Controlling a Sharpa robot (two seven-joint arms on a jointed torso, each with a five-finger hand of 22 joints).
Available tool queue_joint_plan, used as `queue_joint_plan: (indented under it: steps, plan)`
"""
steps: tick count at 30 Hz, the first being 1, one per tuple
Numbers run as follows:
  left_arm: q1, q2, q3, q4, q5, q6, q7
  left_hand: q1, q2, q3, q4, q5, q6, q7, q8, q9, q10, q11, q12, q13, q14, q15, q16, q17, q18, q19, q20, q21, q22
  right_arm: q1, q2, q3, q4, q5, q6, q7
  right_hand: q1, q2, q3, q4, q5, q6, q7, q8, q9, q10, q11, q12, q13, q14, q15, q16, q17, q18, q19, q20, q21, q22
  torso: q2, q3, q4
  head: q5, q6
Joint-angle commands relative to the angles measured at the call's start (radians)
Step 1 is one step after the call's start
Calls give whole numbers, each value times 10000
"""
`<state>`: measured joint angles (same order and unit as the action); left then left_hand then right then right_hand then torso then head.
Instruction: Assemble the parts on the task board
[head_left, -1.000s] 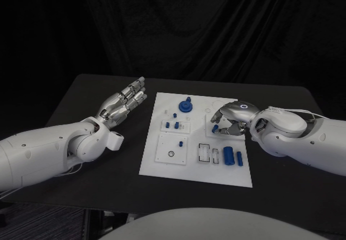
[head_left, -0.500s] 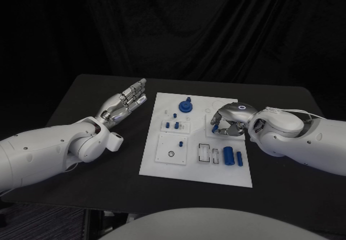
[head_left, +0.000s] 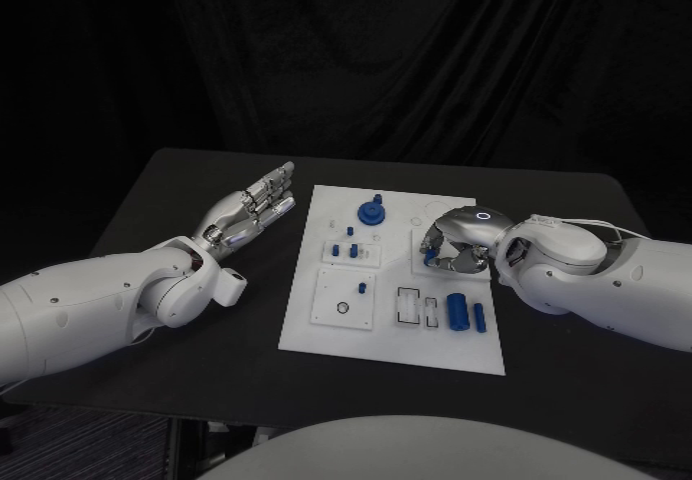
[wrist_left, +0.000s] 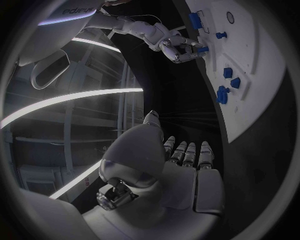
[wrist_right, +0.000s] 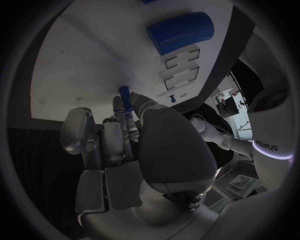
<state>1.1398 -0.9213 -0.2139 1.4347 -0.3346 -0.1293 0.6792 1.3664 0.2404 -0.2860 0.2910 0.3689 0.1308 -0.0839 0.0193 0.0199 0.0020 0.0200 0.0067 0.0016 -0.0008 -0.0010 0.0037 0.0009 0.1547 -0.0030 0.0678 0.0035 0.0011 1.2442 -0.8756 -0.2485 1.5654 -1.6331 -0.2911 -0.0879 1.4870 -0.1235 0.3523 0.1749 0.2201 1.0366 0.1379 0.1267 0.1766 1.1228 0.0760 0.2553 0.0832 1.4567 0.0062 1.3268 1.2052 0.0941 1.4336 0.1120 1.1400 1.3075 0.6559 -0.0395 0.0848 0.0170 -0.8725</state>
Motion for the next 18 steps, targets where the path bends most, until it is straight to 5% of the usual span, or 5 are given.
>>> queue_joint_plan:
  steps: [1,9,18]
  plan:
    - [-61,0,8,15,-80,9,1404,98,40,84,3,26,3,59,6,2,4,34,-59,-8,8,55,-37,-9,-189,30,15,-35,-11,-25,-56,9,77,529,-273,211,117,-18,79,-33,38,135,-27,68,70,148,-28,-65,11,19,-101,72,52,-98,2,-102,92,1525,-6,-7,8,14,-1]
    - [-149,-20,8,65,-80,65,1316,148,87,109,-1,73,-30,80,-1,-3,-8,78,-63,-12,8,101,-37,-9,-211,30,39,-35,-11,18,-407,38,499,961,-964,492,95,-34,136,-159,27,538,-172,267,306,494,-150,-164,30,92,-210,129,150,-134,83,-200,279,1573,0,0,19,77,-1]
    - [-170,-15,8,79,-80,163,1207,189,115,124,-2,93,-71,104,-7,-8,-16,124,-66,-15,8,144,-37,-9,-230,30,66,-35,-11,606,-773,58,1118,1087,-1125,524,96,-30,155,-229,16,720,-234,361,452,626,-203,-263,26,117,-254,130,161,-142,108,-252,324,1583,3,-3,7,190,-1]
